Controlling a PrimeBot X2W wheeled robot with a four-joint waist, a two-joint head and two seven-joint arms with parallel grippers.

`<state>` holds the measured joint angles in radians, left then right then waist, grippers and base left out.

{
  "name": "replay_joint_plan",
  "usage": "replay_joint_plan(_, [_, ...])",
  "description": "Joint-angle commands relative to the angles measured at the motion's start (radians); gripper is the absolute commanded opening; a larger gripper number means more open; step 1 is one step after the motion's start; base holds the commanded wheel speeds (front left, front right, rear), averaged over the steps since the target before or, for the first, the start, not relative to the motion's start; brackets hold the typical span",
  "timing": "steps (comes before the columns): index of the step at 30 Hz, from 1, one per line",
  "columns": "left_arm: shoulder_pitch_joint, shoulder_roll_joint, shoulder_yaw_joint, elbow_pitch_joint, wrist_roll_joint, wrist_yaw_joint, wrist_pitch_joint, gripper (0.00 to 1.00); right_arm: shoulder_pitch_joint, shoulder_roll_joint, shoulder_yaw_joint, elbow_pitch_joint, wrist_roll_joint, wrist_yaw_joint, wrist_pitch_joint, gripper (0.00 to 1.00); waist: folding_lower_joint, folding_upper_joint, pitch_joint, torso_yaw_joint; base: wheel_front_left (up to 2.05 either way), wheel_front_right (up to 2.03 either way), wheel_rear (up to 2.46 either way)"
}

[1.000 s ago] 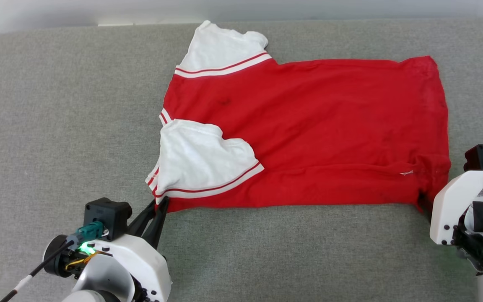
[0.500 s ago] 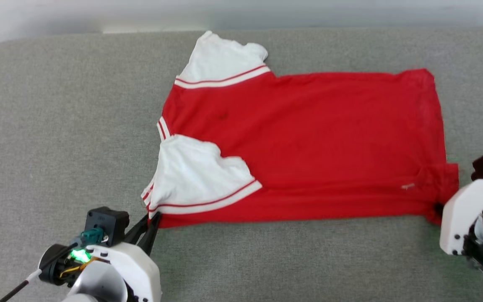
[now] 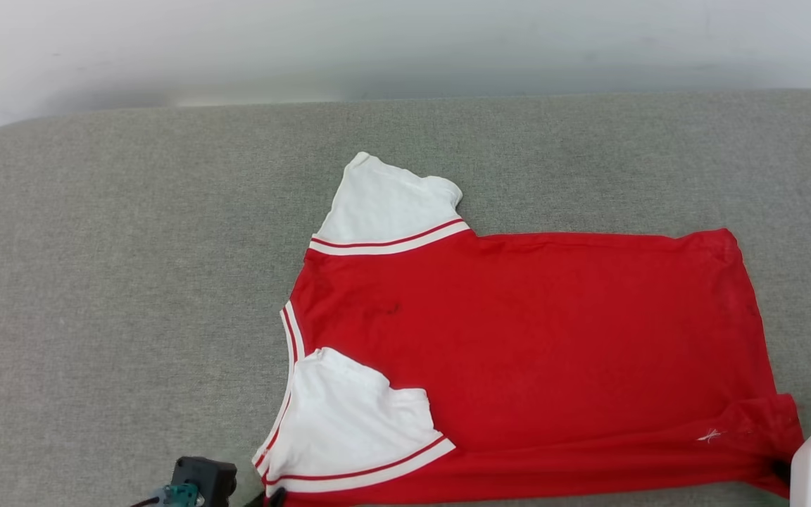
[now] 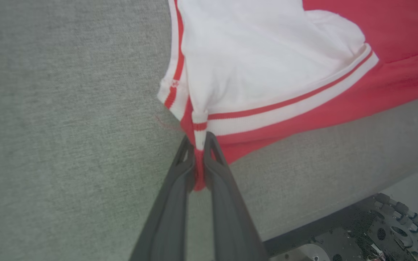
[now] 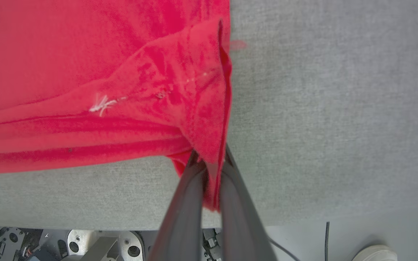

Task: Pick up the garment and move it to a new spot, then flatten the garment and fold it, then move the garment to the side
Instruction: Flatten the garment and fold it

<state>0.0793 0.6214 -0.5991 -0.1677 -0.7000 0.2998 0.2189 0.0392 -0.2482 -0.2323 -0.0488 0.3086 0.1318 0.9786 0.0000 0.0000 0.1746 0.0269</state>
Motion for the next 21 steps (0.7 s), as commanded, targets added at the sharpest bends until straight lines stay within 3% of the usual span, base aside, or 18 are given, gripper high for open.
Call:
replay_joint_plan(1, [0.010,-0.005,-0.001,0.014,-0.006,-0.006,0.002,0.00,0.017,0.001,0.001,-0.002,-0.006,-0.002,-0.005,0.00,0.0000,0.0000,0.000,-0.003,0.00,0.00,0.00])
replay_joint_plan(7, [-0.014,-0.051,-0.023,0.081,-0.029,-0.043,-0.016,0.00,0.023,0.017,0.043,0.028,-0.017,-0.002,-0.038,0.00,0.0000,0.0000,0.000,-0.011,0.00,0.00,0.00])
replay_joint_plan(8, [-0.018,-0.055,-0.029,0.100,-0.029,-0.049,-0.015,0.32,0.023,0.007,0.054,0.037,-0.028,-0.002,-0.046,0.00,0.0000,0.0000,0.000,-0.012,0.00,0.00,0.00])
replay_joint_plan(9, [-0.024,-0.057,-0.030,0.114,-0.027,-0.054,-0.018,0.93,0.019,0.000,0.065,0.043,-0.036,-0.002,-0.064,0.66,0.0000,0.0000,-0.001,-0.013,0.00,0.00,0.00])
replay_joint_plan(10, [-0.031,-0.060,-0.032,0.132,-0.020,-0.056,-0.022,1.00,0.013,0.005,0.062,0.054,-0.042,-0.002,-0.080,1.00,0.0000,0.0000,-0.001,-0.013,0.00,0.00,0.00])
replay_joint_plan(14, [-0.053,-0.076,-0.016,0.171,-0.008,-0.058,-0.072,1.00,-0.021,0.020,0.069,0.071,-0.035,-0.001,-0.136,1.00,0.0000,0.0000,-0.012,-0.013,0.00,0.00,0.00])
replay_joint_plan(21, [-0.092,-0.112,0.054,0.174,0.013,-0.084,-0.286,1.00,-0.077,0.047,0.039,0.033,0.014,-0.001,-0.292,1.00,0.0000,0.0000,-0.048,-0.016,0.00,0.00,0.00])
